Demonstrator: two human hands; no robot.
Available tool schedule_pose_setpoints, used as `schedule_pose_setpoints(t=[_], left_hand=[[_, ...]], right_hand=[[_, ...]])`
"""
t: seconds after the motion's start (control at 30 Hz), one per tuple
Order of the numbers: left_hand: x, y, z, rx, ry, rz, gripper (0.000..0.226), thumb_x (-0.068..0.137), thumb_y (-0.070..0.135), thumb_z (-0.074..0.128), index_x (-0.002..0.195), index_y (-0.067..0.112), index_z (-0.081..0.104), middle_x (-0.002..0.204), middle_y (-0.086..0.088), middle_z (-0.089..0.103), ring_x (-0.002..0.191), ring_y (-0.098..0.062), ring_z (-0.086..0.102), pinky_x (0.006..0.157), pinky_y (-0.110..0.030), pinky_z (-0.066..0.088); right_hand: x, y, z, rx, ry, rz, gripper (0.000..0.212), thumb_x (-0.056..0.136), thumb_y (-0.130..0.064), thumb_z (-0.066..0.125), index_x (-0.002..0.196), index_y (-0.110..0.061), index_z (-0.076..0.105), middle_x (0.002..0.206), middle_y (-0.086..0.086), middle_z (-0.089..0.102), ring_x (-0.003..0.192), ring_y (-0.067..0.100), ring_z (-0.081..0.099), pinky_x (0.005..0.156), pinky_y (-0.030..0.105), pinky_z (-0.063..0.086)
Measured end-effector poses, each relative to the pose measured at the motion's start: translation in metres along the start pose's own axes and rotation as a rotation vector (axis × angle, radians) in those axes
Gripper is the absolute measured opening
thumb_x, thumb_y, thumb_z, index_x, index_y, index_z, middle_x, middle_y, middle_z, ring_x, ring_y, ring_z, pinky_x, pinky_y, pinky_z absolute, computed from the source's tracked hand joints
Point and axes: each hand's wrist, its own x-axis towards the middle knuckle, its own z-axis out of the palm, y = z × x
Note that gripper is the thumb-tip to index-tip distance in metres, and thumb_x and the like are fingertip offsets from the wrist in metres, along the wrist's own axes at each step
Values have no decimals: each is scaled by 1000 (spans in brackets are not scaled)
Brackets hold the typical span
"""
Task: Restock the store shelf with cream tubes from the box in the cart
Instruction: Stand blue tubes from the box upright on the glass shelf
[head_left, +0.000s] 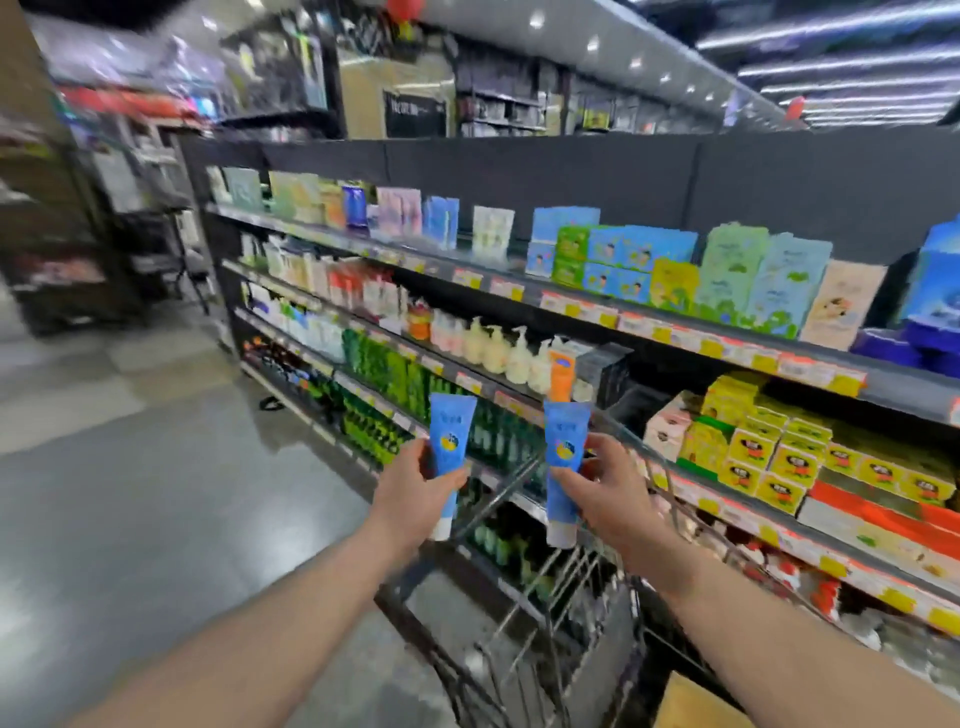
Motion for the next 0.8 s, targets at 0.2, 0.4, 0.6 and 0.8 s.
schedule_pose_setpoints(t=[0.2,0.4,0.6,0.8], left_hand=[[14,-25,-146,-79,134,-15,20,82,10,68,87,23,54,92,-7,63,76,-21,57,68,-31,46],[34,-40,-220,-143,172,-18,19,84,7,66,95,16,54,90,-7,60,77,-21,56,67,-31,46],[73,-60,-254,-115,207,15,25,82,13,69,104,11,57,100,-10,63,88,-26,61,75,-37,49],[147,-74,-296,-132,228,-25,29,84,16,68,110,12,56,100,-5,63,90,-24,61,80,-38,51]], right_hand=[[6,-69,136,37,-67,-42,31,90,-18,63,112,-27,44,92,-2,59,80,17,62,63,31,51],[16,-105,218,15,-113,-64,33,88,-17,64,112,-26,43,92,-6,57,89,22,62,76,41,55],[56,-118,273,-47,-138,-61,36,87,-18,66,113,-27,44,96,-1,61,90,22,63,81,45,55],[131,-124,339,-8,-177,-77,39,87,-15,66,119,-23,44,96,-2,60,87,20,62,73,37,52]])
